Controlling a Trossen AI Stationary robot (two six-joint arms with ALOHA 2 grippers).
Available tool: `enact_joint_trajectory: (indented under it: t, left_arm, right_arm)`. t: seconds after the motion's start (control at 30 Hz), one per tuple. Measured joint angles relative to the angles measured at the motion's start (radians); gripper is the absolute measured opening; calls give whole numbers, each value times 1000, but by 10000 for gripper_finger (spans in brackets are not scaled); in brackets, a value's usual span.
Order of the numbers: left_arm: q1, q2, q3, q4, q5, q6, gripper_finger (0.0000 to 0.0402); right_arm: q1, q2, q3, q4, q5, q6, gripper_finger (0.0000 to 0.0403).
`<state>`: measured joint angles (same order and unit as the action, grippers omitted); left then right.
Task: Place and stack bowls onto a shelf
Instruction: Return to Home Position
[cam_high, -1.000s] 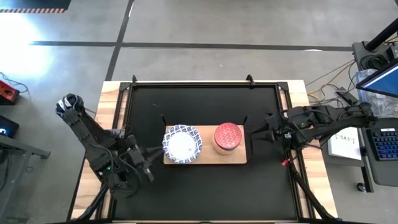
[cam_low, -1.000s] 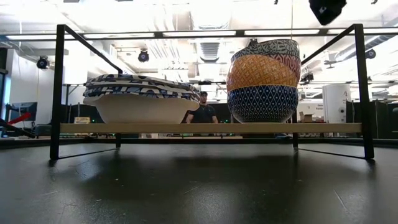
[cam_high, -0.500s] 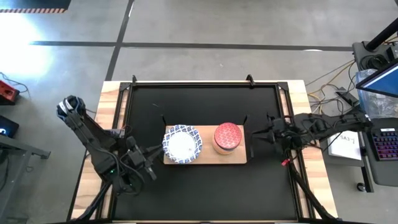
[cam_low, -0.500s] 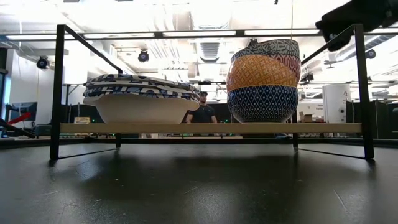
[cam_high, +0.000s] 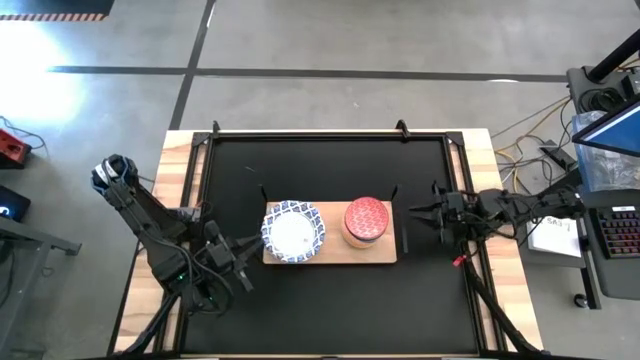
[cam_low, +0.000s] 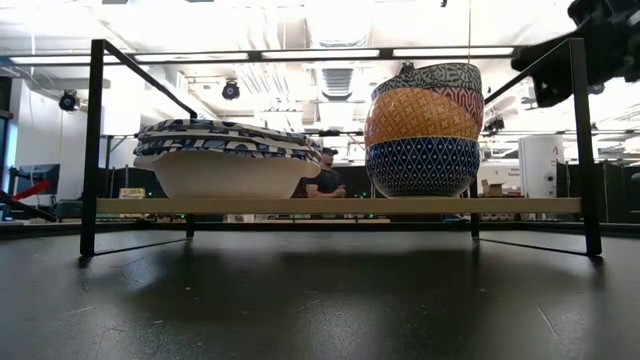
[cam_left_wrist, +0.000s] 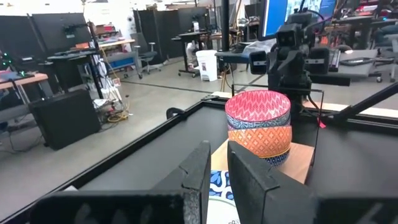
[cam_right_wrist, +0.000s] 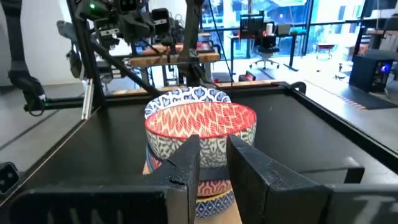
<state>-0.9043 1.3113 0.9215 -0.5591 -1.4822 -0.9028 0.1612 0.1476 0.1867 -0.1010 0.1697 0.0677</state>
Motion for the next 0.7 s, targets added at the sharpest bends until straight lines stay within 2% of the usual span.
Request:
enact_joint_trajectory:
  t: [0.37, 0.5, 0.7]
  left_arm:
    - [1, 0, 0, 0, 0, 2, 36]
    - [1, 0, 0, -1, 6, 18, 36]
    - [1, 0, 0, 2, 8, 30, 36]
  right_arm:
    - [0, -37, -111, 40, 18, 45, 66]
    - [0, -37, -155, 105, 43, 45, 64]
    - [0, -34, -162, 120, 67, 60, 63]
